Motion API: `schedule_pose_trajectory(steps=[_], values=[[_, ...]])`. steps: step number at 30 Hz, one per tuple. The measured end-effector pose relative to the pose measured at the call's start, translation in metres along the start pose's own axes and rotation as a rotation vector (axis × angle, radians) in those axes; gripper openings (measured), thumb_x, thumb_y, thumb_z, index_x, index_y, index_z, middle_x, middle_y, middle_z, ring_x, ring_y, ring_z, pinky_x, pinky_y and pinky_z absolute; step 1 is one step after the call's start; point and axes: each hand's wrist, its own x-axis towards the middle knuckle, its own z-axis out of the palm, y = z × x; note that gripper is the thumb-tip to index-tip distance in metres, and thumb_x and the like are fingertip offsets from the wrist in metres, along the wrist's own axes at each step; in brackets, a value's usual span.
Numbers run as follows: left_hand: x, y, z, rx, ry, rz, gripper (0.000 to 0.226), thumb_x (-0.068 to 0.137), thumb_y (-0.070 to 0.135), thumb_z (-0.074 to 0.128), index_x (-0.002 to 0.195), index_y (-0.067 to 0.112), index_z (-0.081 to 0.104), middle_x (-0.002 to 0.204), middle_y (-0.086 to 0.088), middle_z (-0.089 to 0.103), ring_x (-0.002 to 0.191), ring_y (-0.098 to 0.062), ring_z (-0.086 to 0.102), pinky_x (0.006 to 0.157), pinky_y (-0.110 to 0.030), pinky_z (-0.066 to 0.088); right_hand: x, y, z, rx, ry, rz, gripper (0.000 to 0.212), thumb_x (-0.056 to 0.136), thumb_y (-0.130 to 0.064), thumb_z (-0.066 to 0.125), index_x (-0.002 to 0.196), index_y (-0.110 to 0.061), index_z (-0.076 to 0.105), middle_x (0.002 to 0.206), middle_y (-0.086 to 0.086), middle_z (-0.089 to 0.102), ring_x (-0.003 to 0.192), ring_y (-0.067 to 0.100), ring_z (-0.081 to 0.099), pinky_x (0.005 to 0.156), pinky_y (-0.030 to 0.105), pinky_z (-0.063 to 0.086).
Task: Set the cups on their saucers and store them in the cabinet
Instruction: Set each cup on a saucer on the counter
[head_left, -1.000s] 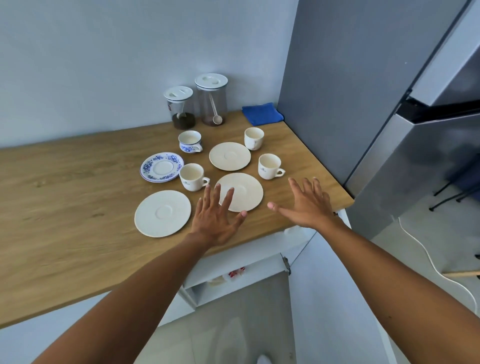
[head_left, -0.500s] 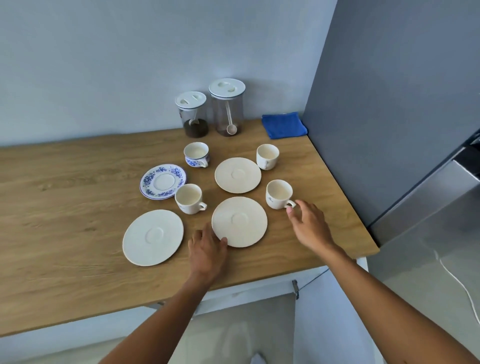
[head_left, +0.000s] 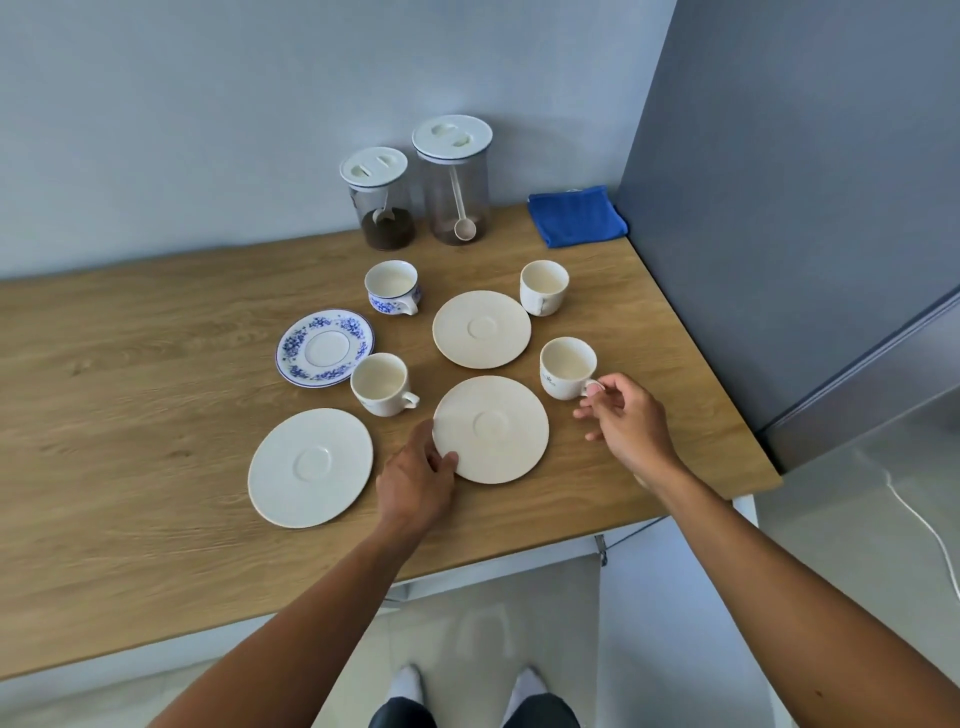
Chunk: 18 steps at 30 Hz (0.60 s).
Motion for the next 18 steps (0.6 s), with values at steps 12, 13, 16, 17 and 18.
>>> schedule_pose_trajectory(steps=[12, 13, 16, 17, 18], values=[[0.003, -0.002, 0.002, 0.015, 0.025, -0.003, 0.044, 0.092, 0.035, 0.061, 0.134, 0.025, 0.052, 0.088, 0.004, 0.065, 0.089, -0.021, 0.063, 0.085, -0.043, 0.054, -0.045, -0.012, 0.036, -0.002, -0.252, -0.037, 0.013, 0.099, -0.016, 0.057, 0.091, -0.008, 0.064, 0.083, 0.006, 0.075, 0.081, 0.010, 0.074, 0.056, 0.033, 0.060], [0.004, -0.003, 0.002, 0.017, 0.028, -0.006, 0.044, 0.092, 0.035, 0.061, 0.134, 0.025, 0.052, 0.089, 0.004, 0.065, 0.089, -0.021, 0.063, 0.085, -0.043, 0.054, -0.045, -0.012, 0.038, -0.006, -0.257, -0.037, 0.013, 0.099, -0.016, 0.057, 0.091, -0.008, 0.064, 0.084, 0.007, 0.075, 0.081, 0.010, 0.074, 0.055, 0.032, 0.060], [0.005, -0.003, 0.004, 0.022, 0.034, -0.008, 0.043, 0.092, 0.036, 0.060, 0.133, 0.026, 0.052, 0.089, 0.004, 0.065, 0.091, -0.021, 0.062, 0.086, -0.043, 0.053, -0.044, -0.013, 0.041, -0.021, -0.265, -0.038, 0.013, 0.099, -0.017, 0.058, 0.092, -0.008, 0.064, 0.083, 0.006, 0.075, 0.080, 0.009, 0.074, 0.054, 0.030, 0.059], [0.005, -0.003, 0.004, 0.027, 0.033, -0.007, 0.043, 0.092, 0.036, 0.060, 0.133, 0.027, 0.052, 0.089, 0.004, 0.065, 0.092, -0.021, 0.062, 0.086, -0.043, 0.053, -0.044, -0.014, 0.042, -0.028, -0.267, -0.041, 0.013, 0.099, -0.017, 0.058, 0.092, -0.007, 0.064, 0.084, 0.006, 0.074, 0.080, 0.009, 0.074, 0.053, 0.030, 0.059], [0.005, -0.003, 0.004, 0.030, 0.033, -0.006, 0.043, 0.092, 0.036, 0.060, 0.133, 0.027, 0.052, 0.089, 0.004, 0.065, 0.092, -0.022, 0.062, 0.086, -0.043, 0.052, -0.043, -0.014, 0.044, -0.036, -0.268, -0.045, 0.014, 0.098, -0.018, 0.059, 0.092, -0.007, 0.064, 0.084, 0.006, 0.074, 0.079, 0.009, 0.074, 0.053, 0.030, 0.059]])
